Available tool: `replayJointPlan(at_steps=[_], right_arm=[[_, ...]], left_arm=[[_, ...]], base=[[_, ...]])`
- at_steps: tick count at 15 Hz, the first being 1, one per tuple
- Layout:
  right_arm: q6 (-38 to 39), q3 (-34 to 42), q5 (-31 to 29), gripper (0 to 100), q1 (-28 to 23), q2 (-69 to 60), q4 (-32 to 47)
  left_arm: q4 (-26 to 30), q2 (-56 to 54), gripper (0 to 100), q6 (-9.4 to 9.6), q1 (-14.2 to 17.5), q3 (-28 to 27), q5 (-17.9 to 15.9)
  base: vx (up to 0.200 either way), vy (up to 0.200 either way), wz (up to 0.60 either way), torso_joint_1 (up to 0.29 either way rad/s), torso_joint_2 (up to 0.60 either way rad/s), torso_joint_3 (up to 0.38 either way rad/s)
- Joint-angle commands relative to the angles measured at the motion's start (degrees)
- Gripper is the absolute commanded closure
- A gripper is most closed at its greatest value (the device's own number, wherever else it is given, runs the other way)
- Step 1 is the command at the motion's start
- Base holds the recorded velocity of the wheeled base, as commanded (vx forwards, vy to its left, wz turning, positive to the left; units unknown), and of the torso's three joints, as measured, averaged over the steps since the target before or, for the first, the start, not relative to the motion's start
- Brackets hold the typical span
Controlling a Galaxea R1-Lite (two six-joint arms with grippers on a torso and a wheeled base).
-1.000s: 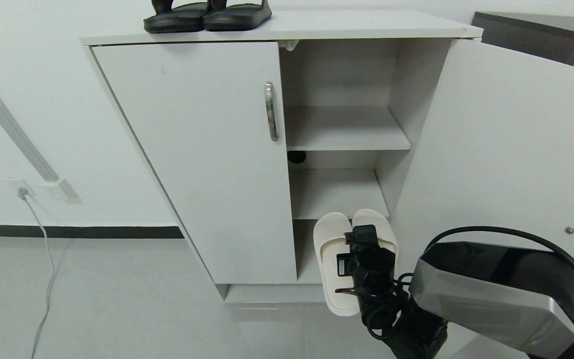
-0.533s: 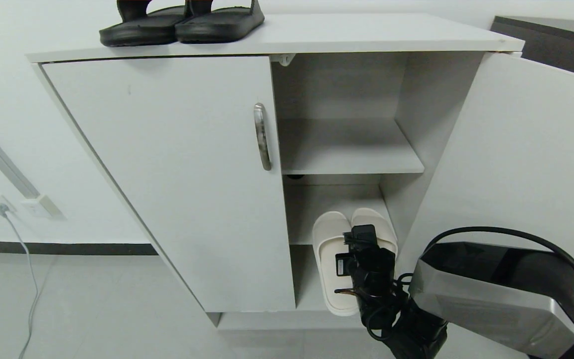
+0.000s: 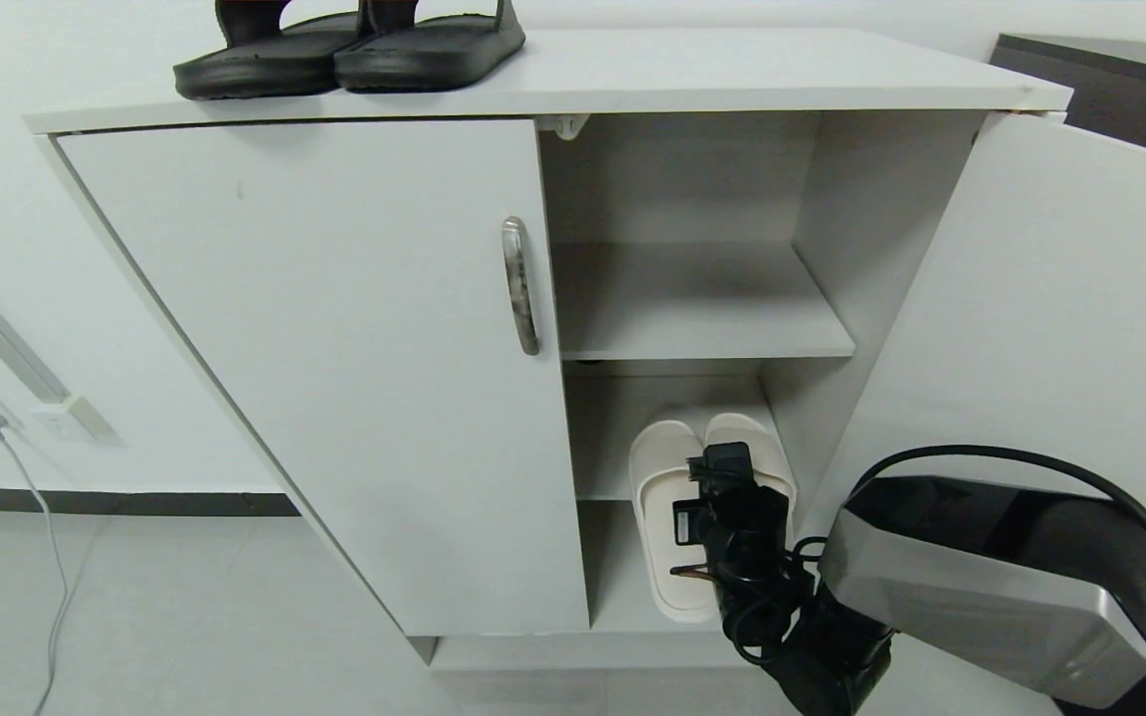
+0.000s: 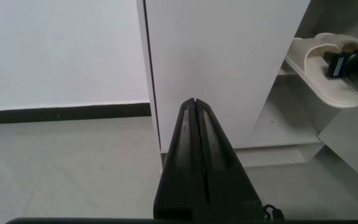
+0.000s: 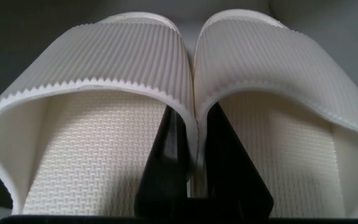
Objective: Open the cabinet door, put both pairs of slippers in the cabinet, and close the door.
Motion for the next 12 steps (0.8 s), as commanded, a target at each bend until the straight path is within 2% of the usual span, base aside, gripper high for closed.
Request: replayJointPlan(at_steps=[1, 5, 8, 12], right_arm=[[0.0, -2.2, 0.0, 100, -0.8, 0.0, 1.2], [0.2, -6.4, 2.2, 100, -2.1, 0.3, 6.8], [0.5, -15.7, 3.0, 100, -4.4, 2.8, 12.8], [0.6, -24.0, 3.0, 100, -5.5, 4.4, 19.3]], left_arm=[[0.0, 0.1, 100, -0.01, 0.0, 0.1, 0.0], [0.0, 0.1, 100, -0.01, 0.0, 0.0, 0.1], [0.0, 0.1, 100, 0.08, 0.0, 0.0, 0.1], [0.0, 0.1, 100, 0.08, 0.0, 0.1, 0.2]], base=[[0.0, 0.0, 0.0, 0.0, 0.0, 0.0], [0.0, 0.0, 0.0, 0.0, 0.0, 0.0], [0.0, 0.0, 0.0, 0.0, 0.0, 0.0], [0.0, 0.0, 0.0, 0.0, 0.0, 0.0]])
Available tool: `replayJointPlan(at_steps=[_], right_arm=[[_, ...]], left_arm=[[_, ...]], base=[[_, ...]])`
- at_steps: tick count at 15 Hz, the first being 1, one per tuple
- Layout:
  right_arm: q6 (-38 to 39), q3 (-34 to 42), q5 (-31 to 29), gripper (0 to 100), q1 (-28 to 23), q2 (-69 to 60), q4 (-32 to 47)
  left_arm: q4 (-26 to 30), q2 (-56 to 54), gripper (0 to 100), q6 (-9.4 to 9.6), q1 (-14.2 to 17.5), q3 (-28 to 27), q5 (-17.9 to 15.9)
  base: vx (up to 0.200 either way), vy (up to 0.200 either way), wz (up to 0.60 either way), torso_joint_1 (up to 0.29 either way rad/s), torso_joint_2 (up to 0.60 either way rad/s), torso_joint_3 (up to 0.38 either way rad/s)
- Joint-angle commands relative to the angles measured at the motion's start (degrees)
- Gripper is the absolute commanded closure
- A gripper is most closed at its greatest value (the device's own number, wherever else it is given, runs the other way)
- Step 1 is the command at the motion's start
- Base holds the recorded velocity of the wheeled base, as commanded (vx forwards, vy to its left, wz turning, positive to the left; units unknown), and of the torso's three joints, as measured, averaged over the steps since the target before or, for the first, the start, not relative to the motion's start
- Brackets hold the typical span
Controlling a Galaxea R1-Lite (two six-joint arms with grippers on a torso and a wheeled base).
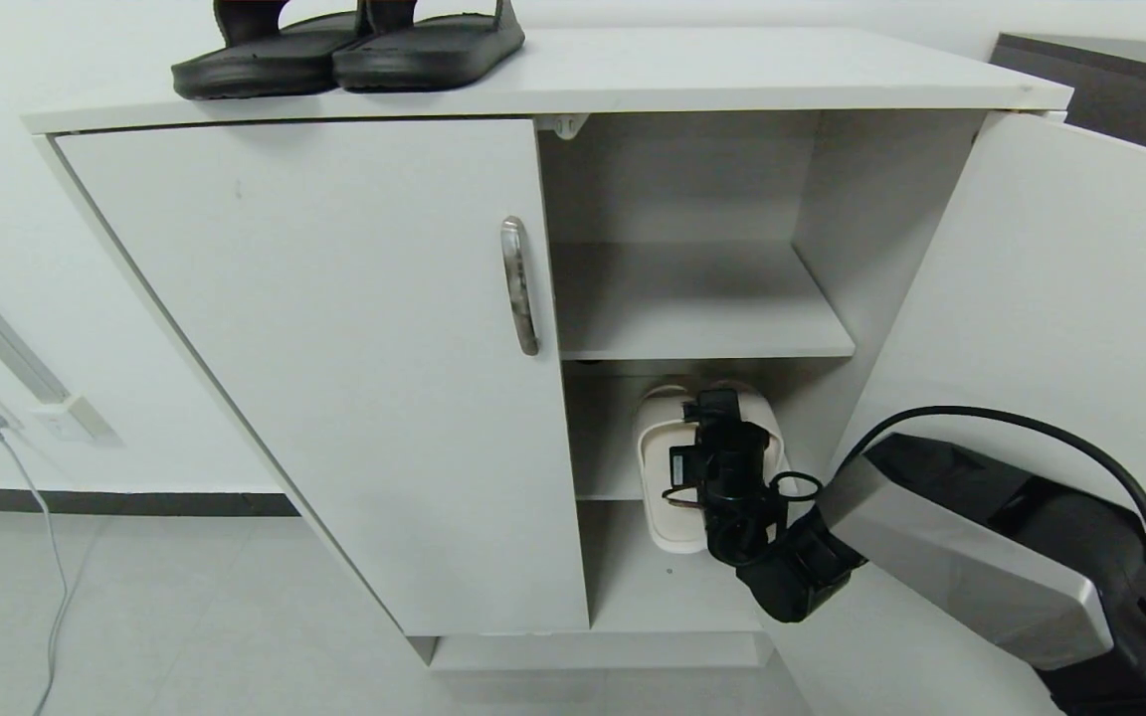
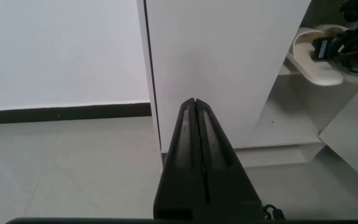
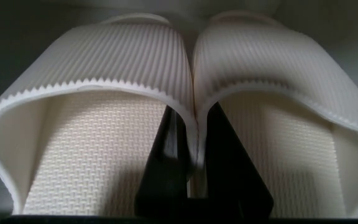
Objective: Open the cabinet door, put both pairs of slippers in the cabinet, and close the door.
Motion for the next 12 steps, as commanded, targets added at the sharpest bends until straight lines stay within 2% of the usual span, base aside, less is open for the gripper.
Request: replayJointPlan(at_steps=[1, 3, 5, 12], right_arm=[[0.1, -4.0, 0.0, 100, -0.5, 1.5, 1.9], [2.0, -7.9, 0.0, 100, -1.2, 2.8, 5.4], [4.0, -10.4, 0.0, 100, -1.6, 3.7, 8.5], [4.1, -16.0, 0.1, 100, -2.3, 5.4, 10.9]], left_arm=[[0.0, 0.1, 100, 0.02, 0.0, 0.0, 0.4], [0.0, 0.1, 100, -0.07, 0.0, 0.0, 2.1], [0.0, 0.1, 100, 0.02, 0.0, 0.0, 2.2], [0.0, 0.1, 100, 0.02, 0.0, 0.0, 2.1]], base=[[0.0, 0.0, 0.0, 0.0, 0.0, 0.0], [0.0, 0.0, 0.0, 0.0, 0.0, 0.0], [0.0, 0.0, 0.0, 0.0, 0.0, 0.0], [0.0, 0.0, 0.0, 0.0, 0.0, 0.0]])
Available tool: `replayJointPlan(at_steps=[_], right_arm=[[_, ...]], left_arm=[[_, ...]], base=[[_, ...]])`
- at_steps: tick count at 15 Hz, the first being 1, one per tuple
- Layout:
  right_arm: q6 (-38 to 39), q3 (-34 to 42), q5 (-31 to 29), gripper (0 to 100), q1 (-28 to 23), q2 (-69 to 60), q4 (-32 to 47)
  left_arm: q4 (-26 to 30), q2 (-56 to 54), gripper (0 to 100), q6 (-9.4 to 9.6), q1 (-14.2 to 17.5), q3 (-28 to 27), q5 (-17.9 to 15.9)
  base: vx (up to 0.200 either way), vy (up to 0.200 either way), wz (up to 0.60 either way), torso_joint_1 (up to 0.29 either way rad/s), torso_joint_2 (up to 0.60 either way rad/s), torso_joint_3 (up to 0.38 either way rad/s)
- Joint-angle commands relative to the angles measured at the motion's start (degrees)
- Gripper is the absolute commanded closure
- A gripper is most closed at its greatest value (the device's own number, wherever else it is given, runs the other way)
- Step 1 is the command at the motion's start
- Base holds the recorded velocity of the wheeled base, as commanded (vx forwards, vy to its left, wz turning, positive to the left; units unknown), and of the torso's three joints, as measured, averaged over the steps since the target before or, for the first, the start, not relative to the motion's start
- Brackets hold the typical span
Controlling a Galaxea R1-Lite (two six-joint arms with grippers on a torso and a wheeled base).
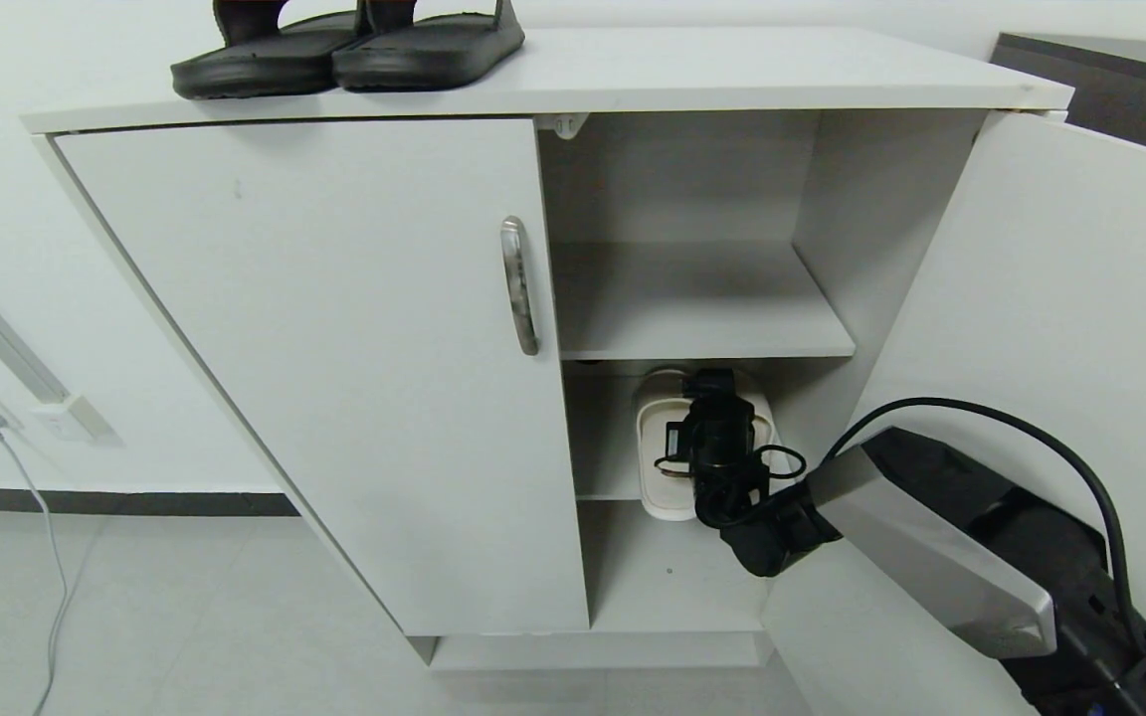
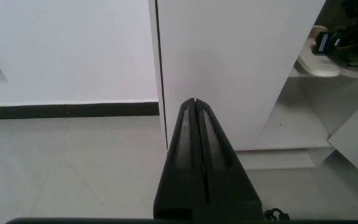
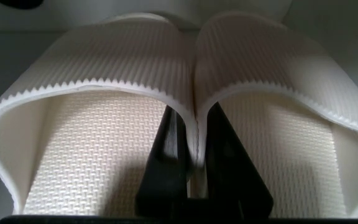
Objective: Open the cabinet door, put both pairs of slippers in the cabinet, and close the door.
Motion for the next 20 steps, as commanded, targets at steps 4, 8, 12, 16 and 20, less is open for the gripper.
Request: replayJointPlan(at_steps=[4, 8, 12, 16, 20], right_arm=[[0.0, -3.6, 0.1, 100, -0.4, 2.1, 2.2], [-0.2, -4.1, 3.2, 100, -0.7, 2.9, 2.6], [-0.2, -4.2, 3.3, 100, -0.7, 3.2, 2.8], [-0.3, -3.6, 3.3, 0, -0.7, 3.1, 2.6], [-0.4, 8.7, 3.3, 0, 0.8, -3.6, -1.7]], left_arm=[[0.0, 0.1, 100, -0.01, 0.0, 0.0, 0.0], [0.0, 0.1, 100, -0.01, 0.0, 0.0, 0.0], [0.0, 0.1, 100, -0.01, 0.0, 0.0, 0.1], [0.0, 0.1, 100, -0.01, 0.0, 0.0, 0.0], [0.0, 0.1, 100, -0.01, 0.0, 0.0, 0.0]], base=[[0.0, 0.0, 0.0, 0.0, 0.0, 0.0], [0.0, 0.0, 0.0, 0.0, 0.0, 0.0], [0.0, 0.0, 0.0, 0.0, 0.0, 0.0], [0.0, 0.0, 0.0, 0.0, 0.0, 0.0], [0.0, 0.0, 0.0, 0.0, 0.0, 0.0]])
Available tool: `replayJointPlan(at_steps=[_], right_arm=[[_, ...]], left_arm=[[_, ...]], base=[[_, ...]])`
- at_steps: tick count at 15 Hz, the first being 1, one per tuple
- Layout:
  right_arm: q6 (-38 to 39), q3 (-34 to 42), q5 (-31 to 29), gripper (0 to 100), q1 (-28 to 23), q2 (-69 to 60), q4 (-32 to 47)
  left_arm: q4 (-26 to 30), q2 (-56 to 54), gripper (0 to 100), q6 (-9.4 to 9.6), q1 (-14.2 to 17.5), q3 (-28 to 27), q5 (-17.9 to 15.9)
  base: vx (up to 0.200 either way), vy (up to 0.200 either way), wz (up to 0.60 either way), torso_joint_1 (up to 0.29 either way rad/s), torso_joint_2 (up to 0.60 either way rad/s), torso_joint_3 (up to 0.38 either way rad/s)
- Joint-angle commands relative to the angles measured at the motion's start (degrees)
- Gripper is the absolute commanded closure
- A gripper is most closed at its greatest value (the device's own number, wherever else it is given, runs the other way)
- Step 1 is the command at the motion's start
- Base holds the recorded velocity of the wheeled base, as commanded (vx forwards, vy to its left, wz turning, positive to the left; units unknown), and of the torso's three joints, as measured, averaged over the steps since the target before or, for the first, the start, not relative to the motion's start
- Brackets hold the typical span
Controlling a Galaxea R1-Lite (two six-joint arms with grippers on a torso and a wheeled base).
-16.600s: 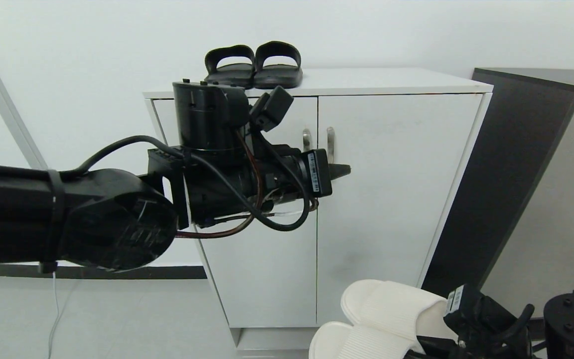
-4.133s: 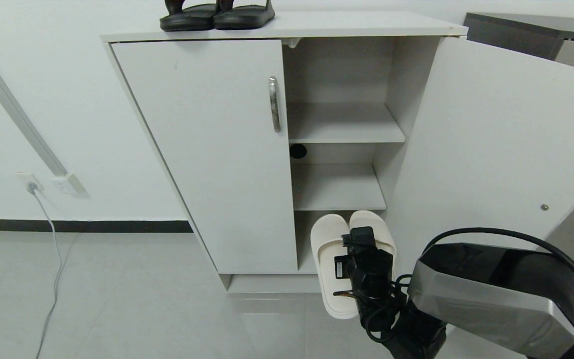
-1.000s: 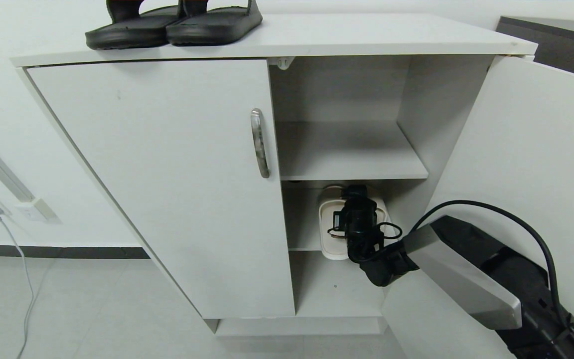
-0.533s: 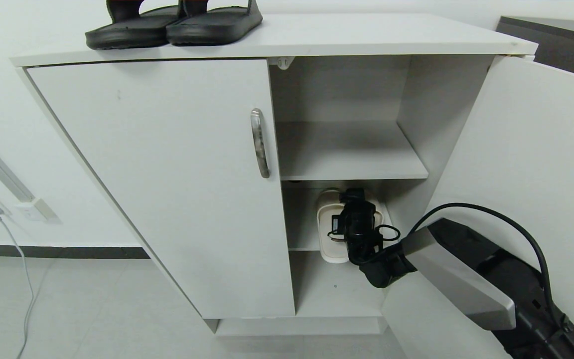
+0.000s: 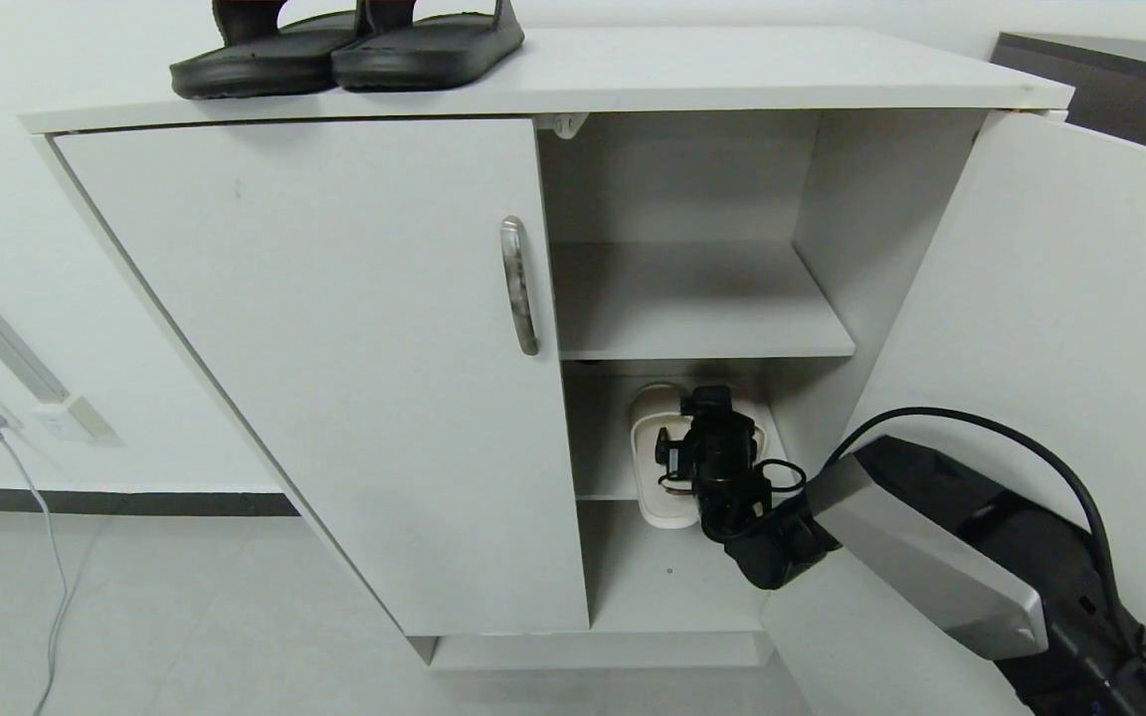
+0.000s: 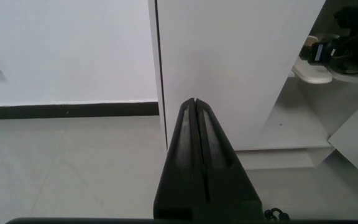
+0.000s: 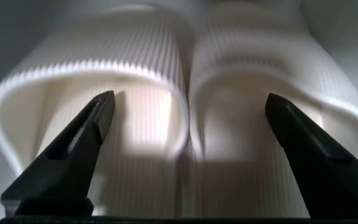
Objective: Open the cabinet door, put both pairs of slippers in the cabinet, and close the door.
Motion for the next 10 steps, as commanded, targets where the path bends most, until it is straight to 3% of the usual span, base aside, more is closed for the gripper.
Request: replayJointPlan(at_steps=[1, 5, 7, 10], right_arm=[[0.0, 10.0, 0.0, 0, 1.5, -6.8, -3.5], [0.0, 27.3, -0.5, 0, 4.1, -14.9, -12.2], [0.3, 39.8, -0.6, 0, 6.3, -20.0, -18.9], [0.3, 45.2, -0.6, 0, 7.9, -23.2, -21.8]], left_arm=[[0.0, 0.1, 100, 0.02, 0.0, 0.0, 0.0], [0.0, 0.1, 100, 0.02, 0.0, 0.0, -0.1], [0.0, 0.1, 100, 0.02, 0.0, 0.0, -0.1], [0.0, 0.1, 100, 0.02, 0.0, 0.0, -0.1]], base=[[0.0, 0.0, 0.0, 0.0, 0.0, 0.0], [0.0, 0.0, 0.0, 0.0, 0.0, 0.0], [0.0, 0.0, 0.0, 0.0, 0.0, 0.0], [0.0, 0.0, 0.0, 0.0, 0.0, 0.0]])
